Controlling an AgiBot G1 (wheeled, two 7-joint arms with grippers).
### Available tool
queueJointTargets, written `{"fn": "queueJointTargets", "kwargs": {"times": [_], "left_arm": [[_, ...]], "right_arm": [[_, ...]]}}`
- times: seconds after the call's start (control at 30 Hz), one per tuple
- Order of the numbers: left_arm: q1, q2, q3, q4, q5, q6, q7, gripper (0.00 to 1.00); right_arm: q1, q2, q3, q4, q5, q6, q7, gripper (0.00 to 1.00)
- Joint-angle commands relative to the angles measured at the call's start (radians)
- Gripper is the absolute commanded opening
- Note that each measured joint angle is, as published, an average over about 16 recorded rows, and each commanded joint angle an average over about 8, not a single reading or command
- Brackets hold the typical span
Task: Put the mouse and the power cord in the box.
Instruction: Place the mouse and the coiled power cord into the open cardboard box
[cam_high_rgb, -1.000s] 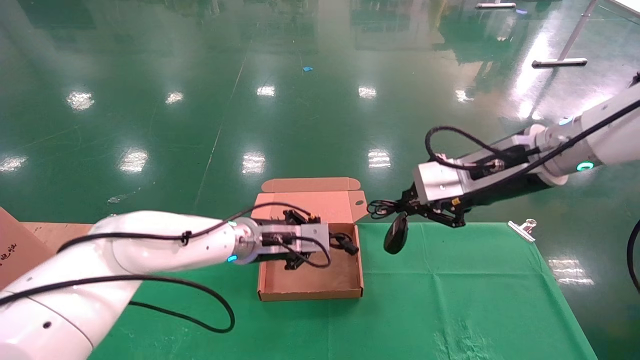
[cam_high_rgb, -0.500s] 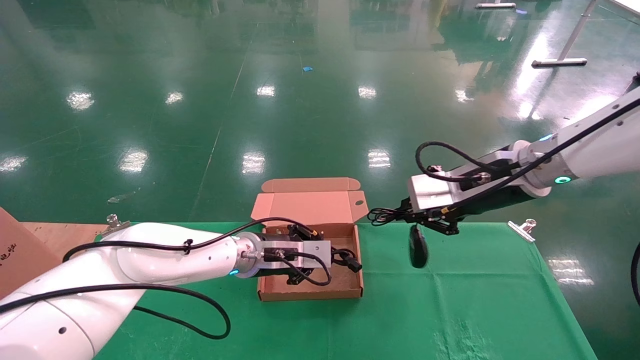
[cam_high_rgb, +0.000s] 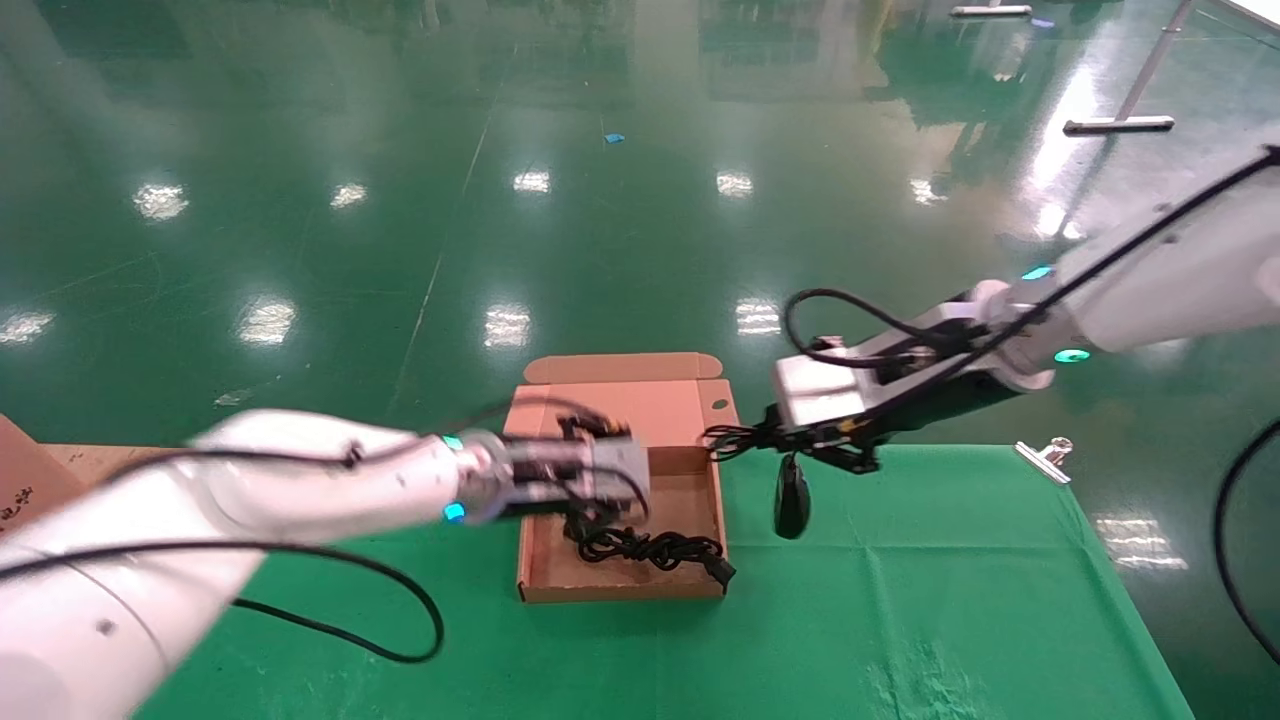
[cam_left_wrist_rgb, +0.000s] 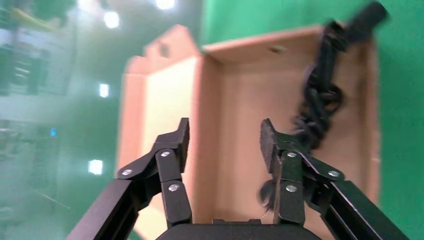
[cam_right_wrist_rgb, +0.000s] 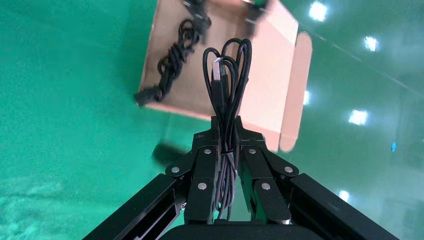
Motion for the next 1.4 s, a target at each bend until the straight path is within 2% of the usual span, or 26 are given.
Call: {"fn": "queueJointTargets", "kwargs": {"times": [0.03,0.27,0.53,0.7,0.93,0.97,1.1,1.2,1.23,1.4], "left_arm": [[-0.023,-0.011,-0.003,0.001,-0.023,0.013,-0.001,1.00],[-0.023,-0.269,-0.067,-0.245,-0.122,0.122,-0.037,1.00],[0.029,-0.544,-0.102,-0.560,-0.149,0.114,-0.165,1.00],[0.068,-0.635,-0.113,-0.667,-0.160,0.081,-0.214,1.00],[0.097,-0.667,-0.119,-0.717,-0.168,0.050,-0.229,1.00],[0.098,-0.668,-0.119,-0.719,-0.167,0.048,-0.231,1.00],[0.101,-0.674,-0.119,-0.728,-0.166,0.044,-0.236,1.00],[0.102,-0.678,-0.119,-0.734,-0.166,0.043,-0.238,1.00],[0.103,-0.679,-0.120,-0.735,-0.167,0.043,-0.238,1.00],[0.104,-0.679,-0.120,-0.735,-0.166,0.042,-0.238,1.00]], "right_arm": [[0.002,-0.014,-0.001,-0.003,-0.001,0.000,-0.001,0.00],[0.003,-0.082,-0.019,0.029,-0.002,0.032,0.029,0.00],[-0.071,-0.107,-0.131,0.205,0.044,0.126,0.129,0.00],[-0.139,-0.111,-0.266,0.314,0.080,0.258,0.202,0.00],[-0.218,-0.111,-0.438,0.385,0.113,0.536,0.252,0.01],[-0.227,-0.110,-0.459,0.388,0.118,0.572,0.257,0.07],[-0.258,-0.111,-0.527,0.396,0.139,0.668,0.274,0.57],[-0.272,-0.111,-0.561,0.404,0.158,0.701,0.284,0.94],[-0.275,-0.112,-0.566,0.407,0.162,0.707,0.285,1.00],[-0.280,-0.112,-0.573,0.409,0.169,0.713,0.286,1.00]]}}
